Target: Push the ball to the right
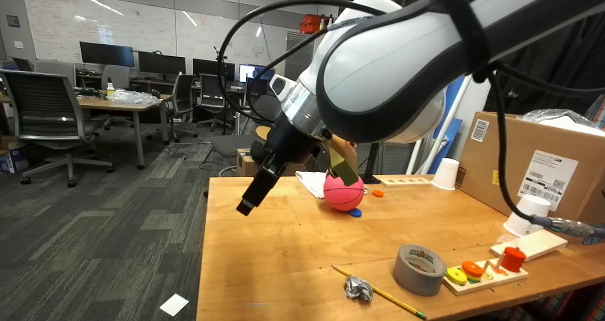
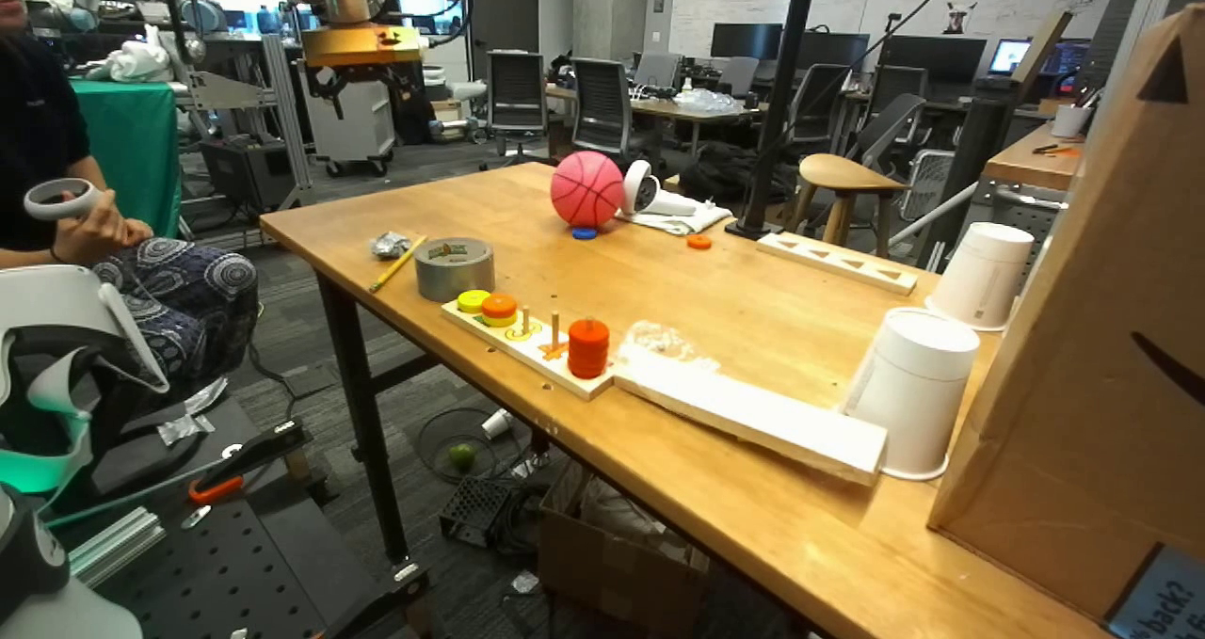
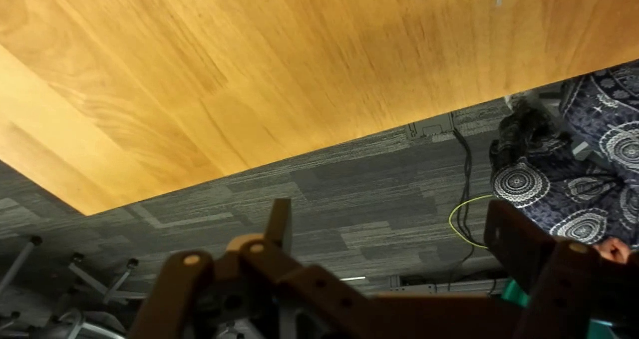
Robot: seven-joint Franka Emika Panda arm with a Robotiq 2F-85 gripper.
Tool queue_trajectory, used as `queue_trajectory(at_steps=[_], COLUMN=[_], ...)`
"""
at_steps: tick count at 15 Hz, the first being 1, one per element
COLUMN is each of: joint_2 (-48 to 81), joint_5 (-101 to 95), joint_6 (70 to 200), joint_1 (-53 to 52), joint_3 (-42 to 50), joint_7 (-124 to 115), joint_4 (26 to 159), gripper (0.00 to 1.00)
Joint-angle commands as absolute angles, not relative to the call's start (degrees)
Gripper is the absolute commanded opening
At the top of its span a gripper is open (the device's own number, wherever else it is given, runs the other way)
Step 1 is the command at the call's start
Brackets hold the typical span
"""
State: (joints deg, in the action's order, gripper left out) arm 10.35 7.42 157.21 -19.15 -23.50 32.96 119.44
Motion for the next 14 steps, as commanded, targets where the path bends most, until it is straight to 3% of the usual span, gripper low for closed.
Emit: queue_trajectory(at_steps=[1,14], joint_2=[16.33,31.02], joint_5=[10.84,-1.82], joint_6=[158.16,151.72], joint_1=[-15.78,-13.50], joint_3=[-26.24,-15.70], joint_7=[39.98,24.35], joint_4=[114.34,96.76], gripper=[1.00,1.00])
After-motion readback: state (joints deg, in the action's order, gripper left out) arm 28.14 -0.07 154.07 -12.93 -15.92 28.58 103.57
